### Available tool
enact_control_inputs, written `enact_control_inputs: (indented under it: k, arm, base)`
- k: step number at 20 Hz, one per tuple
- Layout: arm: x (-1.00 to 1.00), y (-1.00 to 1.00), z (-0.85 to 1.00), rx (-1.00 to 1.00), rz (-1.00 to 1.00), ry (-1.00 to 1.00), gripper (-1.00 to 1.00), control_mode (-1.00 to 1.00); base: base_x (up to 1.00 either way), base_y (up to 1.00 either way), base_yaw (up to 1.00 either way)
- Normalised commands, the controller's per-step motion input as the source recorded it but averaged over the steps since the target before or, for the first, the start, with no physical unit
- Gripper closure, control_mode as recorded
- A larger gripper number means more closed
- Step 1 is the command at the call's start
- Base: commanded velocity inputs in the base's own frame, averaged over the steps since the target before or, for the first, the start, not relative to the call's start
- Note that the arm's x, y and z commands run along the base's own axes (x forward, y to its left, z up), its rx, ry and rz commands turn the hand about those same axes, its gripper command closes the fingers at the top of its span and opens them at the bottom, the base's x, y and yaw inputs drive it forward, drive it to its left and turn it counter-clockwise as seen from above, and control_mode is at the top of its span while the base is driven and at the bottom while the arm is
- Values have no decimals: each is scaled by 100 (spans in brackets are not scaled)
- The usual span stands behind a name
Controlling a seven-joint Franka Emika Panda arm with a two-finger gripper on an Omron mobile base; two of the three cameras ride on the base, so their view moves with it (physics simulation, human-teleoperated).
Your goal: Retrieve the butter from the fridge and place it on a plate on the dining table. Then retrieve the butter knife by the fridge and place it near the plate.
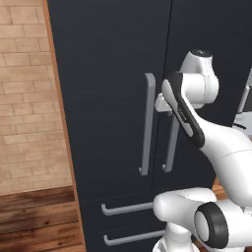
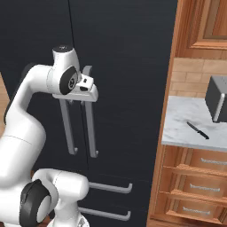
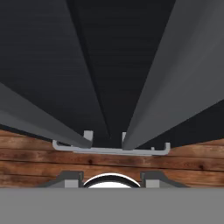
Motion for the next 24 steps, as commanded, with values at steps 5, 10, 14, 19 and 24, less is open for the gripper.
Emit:
enact_control_inputs:
  k: [5,10,14,19,24]
  arm:
    - [0,0,0,0,0,0,-100,100]
    - [0,0,0,0,0,0,-100,100]
    - [0,0,0,0,0,0,-100,100]
    - [0,0,0,0,0,0,-100,100]
    - [0,0,0,0,0,0,-100,100]
  base:
    - [-5,0,0]
    - [-44,0,0]
    - [-54,0,-2]
    - [-52,0,-3]
    - [-39,0,-3]
